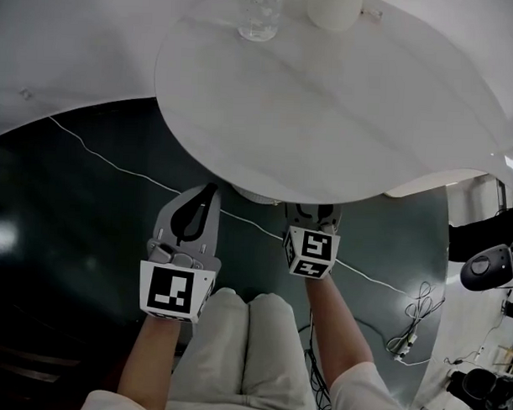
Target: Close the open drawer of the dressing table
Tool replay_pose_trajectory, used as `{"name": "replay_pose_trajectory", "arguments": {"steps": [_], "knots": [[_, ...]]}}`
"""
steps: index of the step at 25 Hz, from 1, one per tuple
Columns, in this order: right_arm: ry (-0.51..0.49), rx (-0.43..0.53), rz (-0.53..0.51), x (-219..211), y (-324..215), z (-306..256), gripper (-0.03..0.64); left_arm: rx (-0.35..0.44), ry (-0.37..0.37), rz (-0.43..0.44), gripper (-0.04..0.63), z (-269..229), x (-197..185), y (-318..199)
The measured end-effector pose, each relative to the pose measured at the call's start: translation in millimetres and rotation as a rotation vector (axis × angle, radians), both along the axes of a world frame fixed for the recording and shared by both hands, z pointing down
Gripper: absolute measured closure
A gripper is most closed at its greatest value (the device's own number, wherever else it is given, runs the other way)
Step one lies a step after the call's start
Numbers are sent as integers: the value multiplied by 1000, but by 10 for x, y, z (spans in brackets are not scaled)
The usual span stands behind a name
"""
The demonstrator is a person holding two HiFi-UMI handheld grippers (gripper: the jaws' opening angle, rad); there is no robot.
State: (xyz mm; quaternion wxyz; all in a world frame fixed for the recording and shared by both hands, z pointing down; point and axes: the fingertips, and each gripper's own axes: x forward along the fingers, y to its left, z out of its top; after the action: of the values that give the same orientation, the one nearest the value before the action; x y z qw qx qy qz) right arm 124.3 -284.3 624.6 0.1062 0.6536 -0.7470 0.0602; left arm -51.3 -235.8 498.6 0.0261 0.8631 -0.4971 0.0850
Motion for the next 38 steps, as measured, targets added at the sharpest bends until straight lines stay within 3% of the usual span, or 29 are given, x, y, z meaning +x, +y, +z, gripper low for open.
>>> {"name": "replay_pose_trajectory", "arguments": {"steps": [9, 22, 38], "knots": [[5, 64, 18, -14, 20, -35, 339, 60, 4, 17, 575, 41, 4, 20], [32, -90, 20, -21, 509, -388, 341, 2, -28, 32, 576, -511, -28, 318], [56, -217, -70, -166, 1105, -1807, 342, -48, -54, 50, 575, -1752, -46, 516]]}}
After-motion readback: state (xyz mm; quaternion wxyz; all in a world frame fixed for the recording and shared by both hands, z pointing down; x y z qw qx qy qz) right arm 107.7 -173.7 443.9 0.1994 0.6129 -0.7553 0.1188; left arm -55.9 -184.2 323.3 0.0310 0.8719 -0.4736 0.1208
